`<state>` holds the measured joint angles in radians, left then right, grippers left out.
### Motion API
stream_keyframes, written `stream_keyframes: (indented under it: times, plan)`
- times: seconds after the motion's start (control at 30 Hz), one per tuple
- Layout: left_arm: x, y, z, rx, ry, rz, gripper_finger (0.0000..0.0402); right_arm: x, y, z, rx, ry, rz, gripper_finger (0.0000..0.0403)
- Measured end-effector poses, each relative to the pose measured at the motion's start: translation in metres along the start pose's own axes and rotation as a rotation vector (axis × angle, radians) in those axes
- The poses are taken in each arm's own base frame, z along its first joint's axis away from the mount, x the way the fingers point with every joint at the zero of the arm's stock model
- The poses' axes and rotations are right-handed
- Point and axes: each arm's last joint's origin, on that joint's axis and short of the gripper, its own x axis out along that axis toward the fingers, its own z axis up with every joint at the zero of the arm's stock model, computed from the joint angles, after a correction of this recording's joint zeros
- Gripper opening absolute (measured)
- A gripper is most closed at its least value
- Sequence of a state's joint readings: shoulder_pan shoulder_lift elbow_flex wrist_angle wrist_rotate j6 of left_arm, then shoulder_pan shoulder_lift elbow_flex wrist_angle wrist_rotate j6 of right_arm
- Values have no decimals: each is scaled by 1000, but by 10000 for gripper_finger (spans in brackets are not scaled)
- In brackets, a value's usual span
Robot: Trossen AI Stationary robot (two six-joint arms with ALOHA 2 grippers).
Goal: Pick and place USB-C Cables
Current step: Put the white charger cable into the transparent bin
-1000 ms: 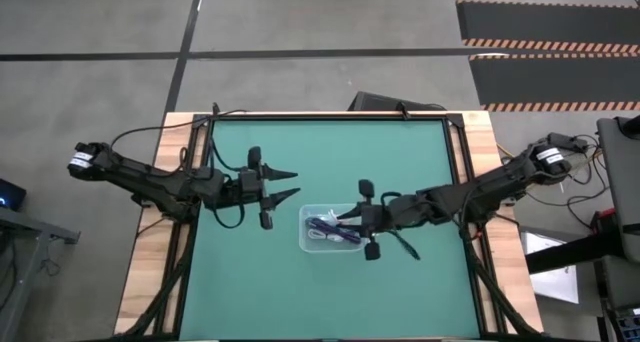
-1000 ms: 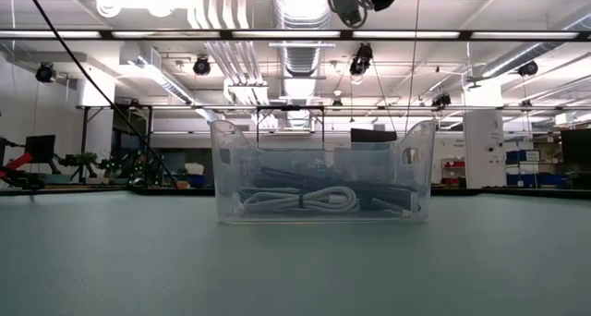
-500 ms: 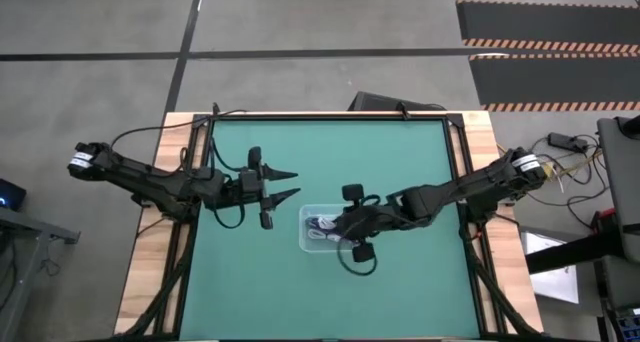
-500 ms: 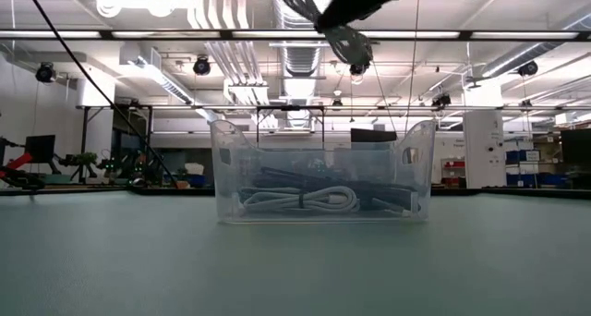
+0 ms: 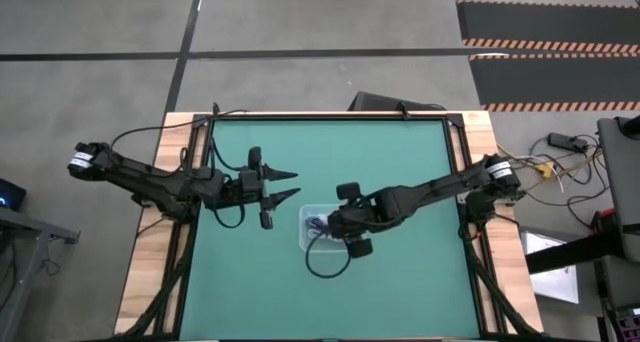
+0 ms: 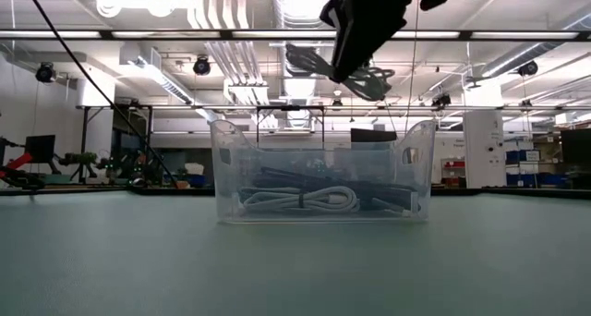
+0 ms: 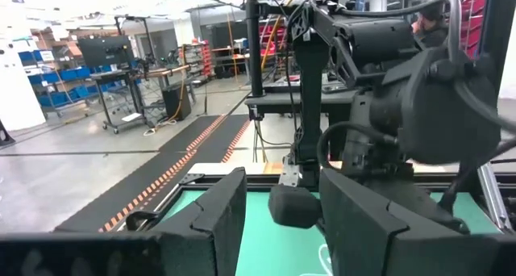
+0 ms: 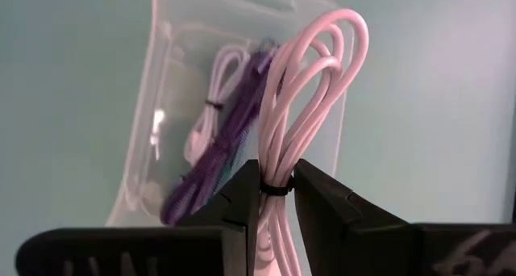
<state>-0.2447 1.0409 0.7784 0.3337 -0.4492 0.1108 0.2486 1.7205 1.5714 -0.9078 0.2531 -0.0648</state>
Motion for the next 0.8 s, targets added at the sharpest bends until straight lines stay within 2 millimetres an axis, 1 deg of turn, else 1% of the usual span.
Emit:
stream_keyframes:
  times: [0.07,0.23,0.43,0.53,0.67,0.8]
  plan:
    - [0,0,0,0,0,0,143,2,-2,0,-8,33,-1,59]
    - [0,0,0,0,0,0,143,3,-8,-1,-28,53,-5,59]
    - [0,0,0,0,1,0,143,3,-9,-1,-22,50,-7,59]
    - [0,0,0,1,3,0,143,7,-9,-1,-11,59,-7,59]
    - [0,0,0,1,3,0,143,18,-6,-1,-10,87,-5,59]
    - [0,0,0,1,3,0,143,38,-2,-1,-18,129,-3,59]
